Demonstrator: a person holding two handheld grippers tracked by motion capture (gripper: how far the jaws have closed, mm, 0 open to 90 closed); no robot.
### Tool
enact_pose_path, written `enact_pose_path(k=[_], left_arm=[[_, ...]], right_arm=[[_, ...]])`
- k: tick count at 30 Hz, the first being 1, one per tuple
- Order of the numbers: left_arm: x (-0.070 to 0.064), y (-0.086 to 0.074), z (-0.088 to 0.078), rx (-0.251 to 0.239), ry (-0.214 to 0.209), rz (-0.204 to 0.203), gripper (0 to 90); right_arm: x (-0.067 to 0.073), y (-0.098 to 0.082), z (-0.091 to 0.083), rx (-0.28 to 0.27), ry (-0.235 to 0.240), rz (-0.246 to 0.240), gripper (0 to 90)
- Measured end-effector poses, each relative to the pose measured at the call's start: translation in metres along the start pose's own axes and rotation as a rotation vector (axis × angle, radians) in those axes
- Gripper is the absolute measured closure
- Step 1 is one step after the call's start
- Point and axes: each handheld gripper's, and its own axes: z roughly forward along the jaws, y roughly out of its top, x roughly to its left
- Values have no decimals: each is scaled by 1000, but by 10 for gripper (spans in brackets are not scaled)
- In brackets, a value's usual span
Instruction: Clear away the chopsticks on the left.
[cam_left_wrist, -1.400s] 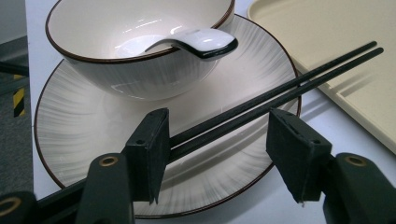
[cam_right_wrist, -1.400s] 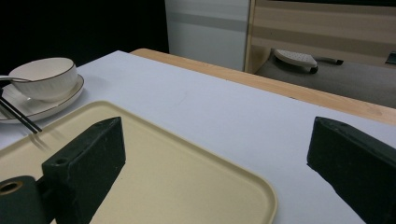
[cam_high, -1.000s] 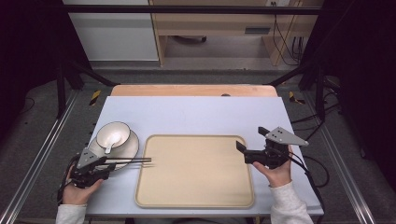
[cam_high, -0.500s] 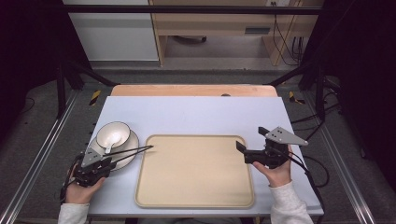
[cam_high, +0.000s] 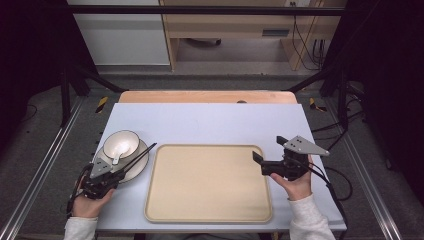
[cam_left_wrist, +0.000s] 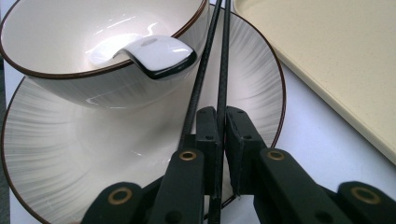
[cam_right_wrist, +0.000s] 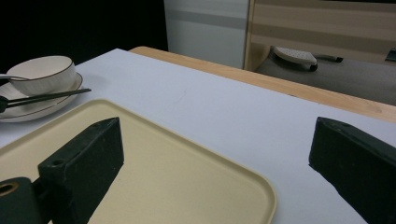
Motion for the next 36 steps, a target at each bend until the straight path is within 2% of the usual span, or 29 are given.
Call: enact_pose_path(k=[3,5,8,16,23,31,36], left_arm=[[-1,1,1,-4,-2,-6,809],[-1,4,3,-3,-4,-25,790],[-1,8,9,16,-8,-21,786],[0,9,13,34,-19,-48,820],[-4,10,13,29,-24,-44,853],[-14,16,5,-7,-14,-55,855],[-21,20,-2,-45,-8,-89,855]], right_arm=[[0,0,0,-1,1,0,34],[0,0,0,-3,2,-2,34],[0,0,0,1,2,2,34],[-1,0,-1,-1,1,0,34],[0,0,0,1,1,-1,33],[-1,1,-3,-2,-5,0,32],[-3,2,-4,-3,-22,-5,23]])
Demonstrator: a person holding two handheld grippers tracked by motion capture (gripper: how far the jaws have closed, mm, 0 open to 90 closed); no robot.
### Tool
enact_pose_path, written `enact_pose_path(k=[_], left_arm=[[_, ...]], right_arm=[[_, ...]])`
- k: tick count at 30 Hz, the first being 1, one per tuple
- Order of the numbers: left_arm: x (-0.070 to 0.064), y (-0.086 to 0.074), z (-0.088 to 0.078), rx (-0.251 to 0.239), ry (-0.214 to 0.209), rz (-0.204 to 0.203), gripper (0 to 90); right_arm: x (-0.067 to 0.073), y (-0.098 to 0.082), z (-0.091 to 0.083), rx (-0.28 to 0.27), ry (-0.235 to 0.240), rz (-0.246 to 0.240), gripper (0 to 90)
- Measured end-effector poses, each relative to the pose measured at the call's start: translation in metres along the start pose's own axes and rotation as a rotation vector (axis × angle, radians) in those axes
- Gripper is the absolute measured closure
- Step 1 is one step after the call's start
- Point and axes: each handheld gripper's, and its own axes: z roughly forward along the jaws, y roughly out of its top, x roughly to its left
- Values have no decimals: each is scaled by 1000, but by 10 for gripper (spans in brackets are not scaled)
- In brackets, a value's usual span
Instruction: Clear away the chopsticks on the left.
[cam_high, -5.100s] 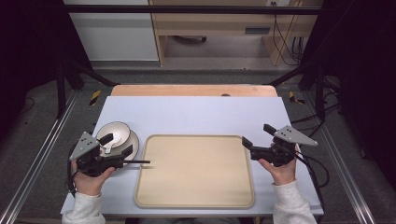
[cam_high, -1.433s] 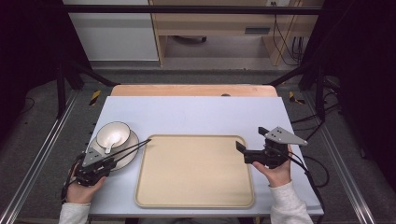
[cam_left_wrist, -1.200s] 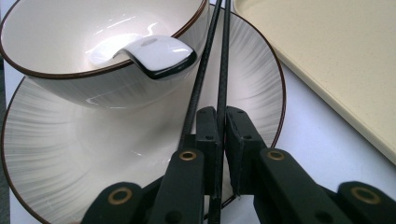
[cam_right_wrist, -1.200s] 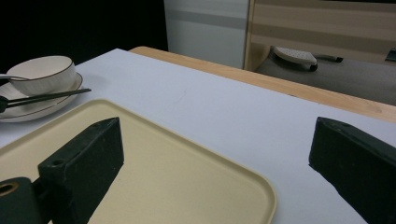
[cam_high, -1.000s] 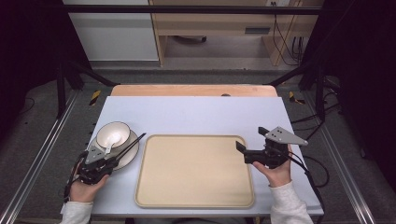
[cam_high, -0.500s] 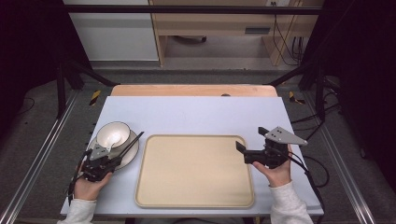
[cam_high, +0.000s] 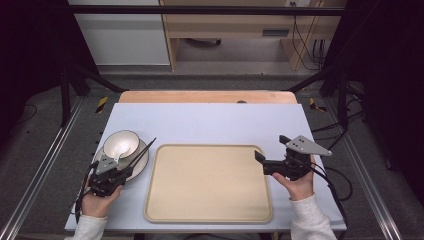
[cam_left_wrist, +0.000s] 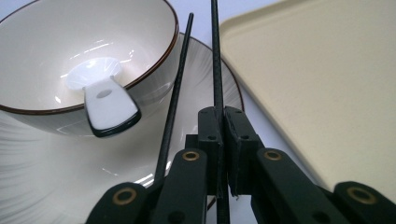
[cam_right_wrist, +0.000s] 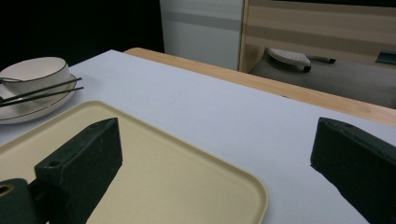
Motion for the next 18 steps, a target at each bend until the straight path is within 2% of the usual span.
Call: enact_pose_path(k=[3,5,8,15,18], left_arm=[[-8,3,-3,-23,7,-17,855],[-10,4,-4,-22,7,-13,855],[-21,7,-6,-55,13,-40,855],[-36,9,-7,-92,15,-49,856],[-44,10,-8,-107,24,-77,856]], right_arm=[[-1,0,-1,-6,-10,0,17],[-1,0,-1,-4,-12,1,17],[-2,0,-2,-7,-15,8,16],[-3,0,-3,-6,-18,14,16],[-3,0,-3,-6,-18,14,17]])
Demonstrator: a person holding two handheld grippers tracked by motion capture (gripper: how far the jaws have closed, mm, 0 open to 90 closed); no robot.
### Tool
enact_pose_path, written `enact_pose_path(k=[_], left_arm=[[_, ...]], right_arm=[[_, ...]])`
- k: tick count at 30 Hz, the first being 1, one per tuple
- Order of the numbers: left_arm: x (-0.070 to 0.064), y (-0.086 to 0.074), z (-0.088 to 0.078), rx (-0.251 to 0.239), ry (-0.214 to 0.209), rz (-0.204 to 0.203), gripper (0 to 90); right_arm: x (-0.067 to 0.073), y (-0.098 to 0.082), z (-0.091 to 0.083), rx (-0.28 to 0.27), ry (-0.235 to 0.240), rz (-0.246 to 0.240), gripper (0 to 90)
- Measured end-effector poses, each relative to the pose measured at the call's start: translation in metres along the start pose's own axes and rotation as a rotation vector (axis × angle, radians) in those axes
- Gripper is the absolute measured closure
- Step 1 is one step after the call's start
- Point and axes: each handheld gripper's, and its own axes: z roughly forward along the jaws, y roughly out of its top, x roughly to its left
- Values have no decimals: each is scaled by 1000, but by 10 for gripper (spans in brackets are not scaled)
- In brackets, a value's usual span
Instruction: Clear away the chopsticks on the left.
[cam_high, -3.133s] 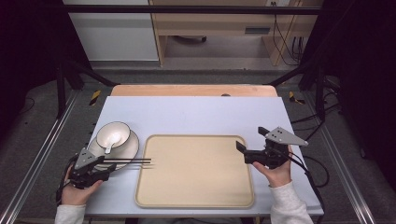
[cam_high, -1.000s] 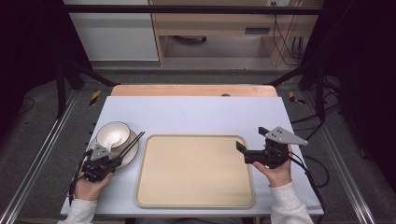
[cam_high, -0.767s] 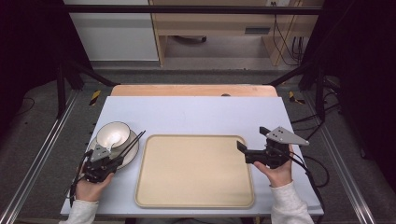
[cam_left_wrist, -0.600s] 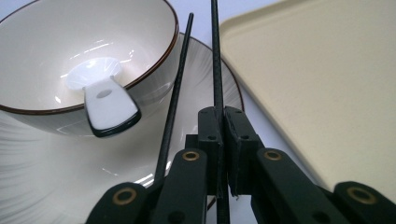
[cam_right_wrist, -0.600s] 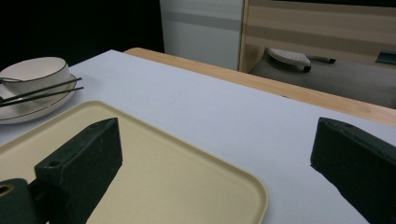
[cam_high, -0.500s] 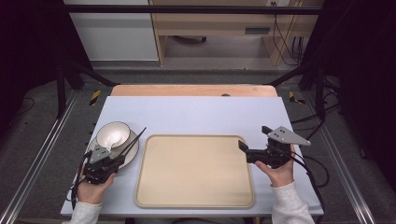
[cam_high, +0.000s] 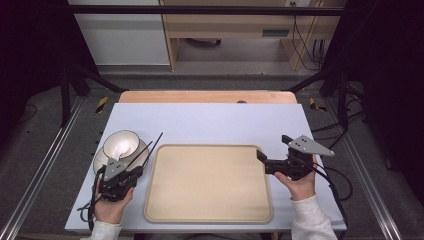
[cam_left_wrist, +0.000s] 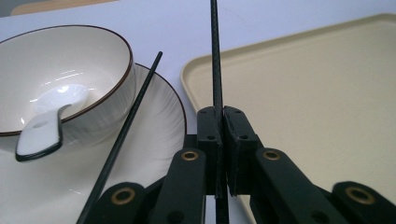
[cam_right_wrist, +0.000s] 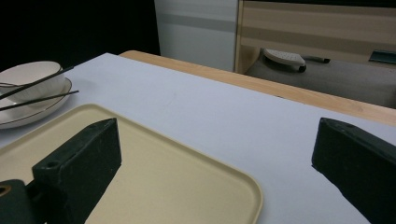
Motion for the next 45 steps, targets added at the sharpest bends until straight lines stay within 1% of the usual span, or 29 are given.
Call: enact_pose_path(k=[3,9,11,12,16,21,22,25,26,27,28,30,32,34,35,37,39,40,42,45], left_arm=[[-5,0,-1,-6,1,-16,855],[-13,-1,-1,-16,5,-34,856],[-15,-1,0,-19,10,-34,856],[-19,0,0,-23,15,-41,856],[-25,1,2,-22,32,-48,857],[-32,-3,3,-19,57,-81,856],[-33,-4,4,-23,62,-79,856],[-39,-7,5,-24,55,-99,856],[-41,-7,6,-23,62,-110,856],[-41,-7,6,-23,62,-110,856],[-45,-9,7,-24,84,-113,856],[-48,-10,7,-32,102,-124,857],[-50,-12,8,-38,123,-129,857],[-52,-15,9,-39,124,-142,857],[-53,-16,9,-36,132,-149,857],[-54,-20,10,-33,144,-169,857],[-56,-24,12,-39,152,-185,856],[-56,-26,13,-39,157,-193,856],[-56,-29,16,-38,159,-215,857],[-56,-31,20,-36,162,-225,857]], right_arm=[[0,0,0,1,-2,1,17],[0,0,-1,-2,-4,4,17],[0,0,-1,-3,-3,1,17],[0,1,-2,-4,-3,4,18],[-1,1,-2,-10,1,11,18],[-1,1,-2,-10,8,12,19],[-2,1,-2,-11,11,16,19],[-2,0,-2,-8,13,22,19],[-2,0,-2,-8,16,23,19],[-2,0,-2,-8,16,23,19],[-2,1,-3,-14,20,25,19],[-3,1,-3,-18,21,23,19],[-3,1,-4,-16,24,32,19],[-3,1,-4,-16,23,30,19],[-3,1,-3,-15,25,28,19],[-2,0,-2,-8,24,33,19],[-3,0,-1,-9,24,21,20],[-2,-1,-1,-6,24,24,20],[-2,-1,0,-6,23,24,20],[-2,-1,0,-5,24,27,20]])
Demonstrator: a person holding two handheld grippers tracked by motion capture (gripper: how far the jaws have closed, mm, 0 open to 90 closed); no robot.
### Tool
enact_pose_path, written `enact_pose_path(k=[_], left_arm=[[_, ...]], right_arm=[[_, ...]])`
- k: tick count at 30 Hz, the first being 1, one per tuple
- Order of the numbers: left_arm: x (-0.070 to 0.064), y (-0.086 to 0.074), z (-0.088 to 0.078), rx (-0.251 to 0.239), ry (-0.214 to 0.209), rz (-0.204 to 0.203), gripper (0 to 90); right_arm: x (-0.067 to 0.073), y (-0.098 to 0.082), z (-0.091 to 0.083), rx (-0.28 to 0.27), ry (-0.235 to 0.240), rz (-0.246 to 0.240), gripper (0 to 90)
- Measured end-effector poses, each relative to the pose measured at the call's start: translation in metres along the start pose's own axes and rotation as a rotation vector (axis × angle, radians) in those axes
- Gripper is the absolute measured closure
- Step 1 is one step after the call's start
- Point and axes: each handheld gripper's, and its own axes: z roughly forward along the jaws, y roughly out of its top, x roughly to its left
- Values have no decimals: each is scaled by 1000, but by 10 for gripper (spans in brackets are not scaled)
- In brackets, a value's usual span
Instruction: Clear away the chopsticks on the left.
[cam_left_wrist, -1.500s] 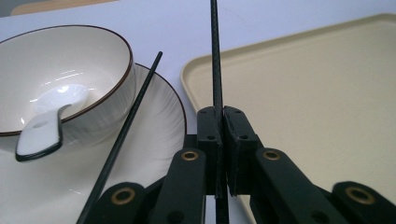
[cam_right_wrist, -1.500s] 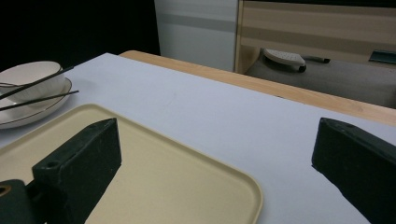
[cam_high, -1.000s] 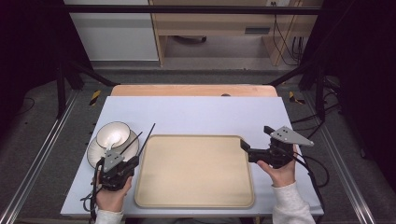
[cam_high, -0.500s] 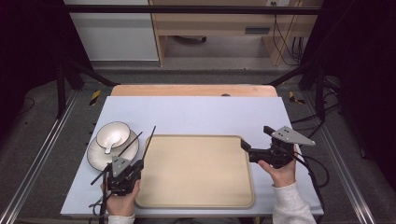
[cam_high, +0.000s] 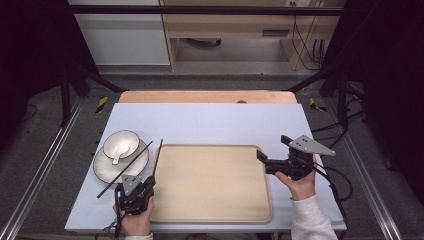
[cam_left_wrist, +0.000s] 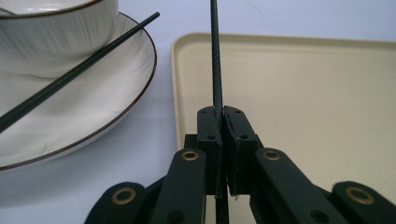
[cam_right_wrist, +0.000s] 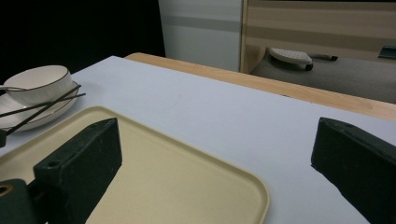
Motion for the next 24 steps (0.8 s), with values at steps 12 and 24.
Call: enact_pose_path(k=[12,24], left_arm=[[-5,-12,23,61,29,-16,857],[-4,-10,26,100,38,-10,852]], right_arm=[[2,-1,2,7,6,-1,23],[2,-2,4,16,7,-7,23]])
